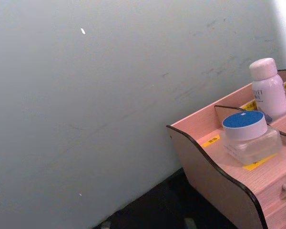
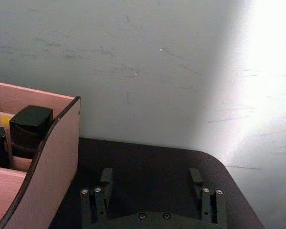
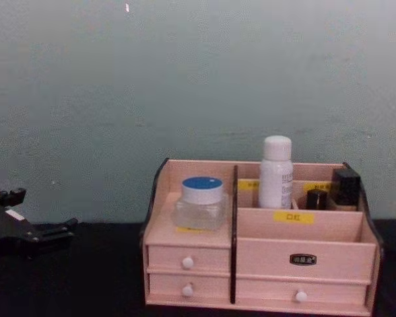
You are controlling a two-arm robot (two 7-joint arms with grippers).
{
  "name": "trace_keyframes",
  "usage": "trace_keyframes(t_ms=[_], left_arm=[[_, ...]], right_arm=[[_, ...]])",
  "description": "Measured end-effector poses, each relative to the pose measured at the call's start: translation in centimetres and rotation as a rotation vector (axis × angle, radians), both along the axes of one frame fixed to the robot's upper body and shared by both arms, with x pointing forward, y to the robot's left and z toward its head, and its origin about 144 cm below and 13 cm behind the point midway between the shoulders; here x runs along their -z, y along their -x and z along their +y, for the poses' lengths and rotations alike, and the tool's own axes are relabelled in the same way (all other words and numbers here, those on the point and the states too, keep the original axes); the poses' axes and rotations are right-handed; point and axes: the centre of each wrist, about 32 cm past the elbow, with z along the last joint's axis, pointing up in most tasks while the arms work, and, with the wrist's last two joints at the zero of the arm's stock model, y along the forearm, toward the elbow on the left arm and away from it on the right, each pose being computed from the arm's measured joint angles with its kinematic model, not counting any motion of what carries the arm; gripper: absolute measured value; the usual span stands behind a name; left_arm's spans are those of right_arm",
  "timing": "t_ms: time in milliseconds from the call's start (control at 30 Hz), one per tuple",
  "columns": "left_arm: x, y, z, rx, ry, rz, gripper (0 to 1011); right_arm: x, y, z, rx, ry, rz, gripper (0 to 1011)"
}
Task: Pick up the facial cleanser and watermelon frost from the table and place them into the tiered storage box.
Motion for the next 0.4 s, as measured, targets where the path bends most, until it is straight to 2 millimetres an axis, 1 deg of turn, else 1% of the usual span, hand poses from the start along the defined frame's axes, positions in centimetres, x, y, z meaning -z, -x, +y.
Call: trace_keyframes(t_ms=[400], left_arm=[[0.00,0.00,0.00,0.000,0.000,0.000,1001]], right_arm=[[0.00,0.00,0.00,0.000,0.000,0.000,1003]])
